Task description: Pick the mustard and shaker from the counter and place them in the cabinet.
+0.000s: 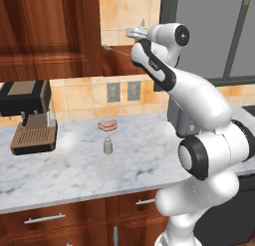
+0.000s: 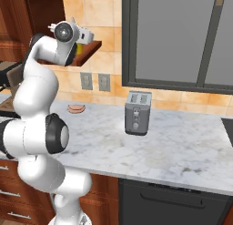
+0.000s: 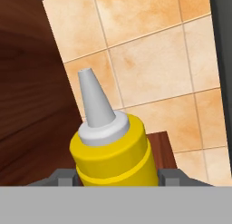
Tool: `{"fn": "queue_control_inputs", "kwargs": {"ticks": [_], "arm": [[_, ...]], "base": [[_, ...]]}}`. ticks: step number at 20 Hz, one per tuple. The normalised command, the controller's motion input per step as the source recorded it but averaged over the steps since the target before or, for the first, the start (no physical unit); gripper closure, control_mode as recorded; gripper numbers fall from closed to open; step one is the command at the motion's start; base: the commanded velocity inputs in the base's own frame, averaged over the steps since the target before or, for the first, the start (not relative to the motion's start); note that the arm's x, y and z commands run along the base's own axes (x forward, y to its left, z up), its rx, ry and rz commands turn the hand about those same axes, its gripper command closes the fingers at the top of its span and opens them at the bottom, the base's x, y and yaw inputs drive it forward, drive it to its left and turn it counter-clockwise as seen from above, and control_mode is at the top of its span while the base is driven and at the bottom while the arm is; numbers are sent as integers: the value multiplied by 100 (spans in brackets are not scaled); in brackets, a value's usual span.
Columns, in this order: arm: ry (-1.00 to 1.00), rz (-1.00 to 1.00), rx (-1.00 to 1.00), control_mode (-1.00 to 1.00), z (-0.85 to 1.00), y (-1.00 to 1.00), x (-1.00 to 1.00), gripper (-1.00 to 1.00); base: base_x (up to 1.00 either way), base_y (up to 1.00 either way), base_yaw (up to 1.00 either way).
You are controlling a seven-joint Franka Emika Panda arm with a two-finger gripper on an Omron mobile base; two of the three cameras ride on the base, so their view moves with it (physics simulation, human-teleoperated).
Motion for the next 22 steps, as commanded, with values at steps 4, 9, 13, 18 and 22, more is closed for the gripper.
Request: {"fn": "queue_control_inputs", "kwargs": {"ticks": [4, 9, 13, 18, 22], "arm": [[0, 0, -1, -100, -7, 0, 37, 100], [0, 0, -2, -100, -9, 0, 35, 100], [0, 0, -2, -100, -11, 0, 22, 100], [0, 0, -2, -100, -29, 0, 3, 100], [0, 0, 0, -100, -27, 0, 0, 100]], "base": [[0, 0, 0], [0, 0, 0], [0, 0, 0], [0, 0, 0], [0, 0, 0]]}}
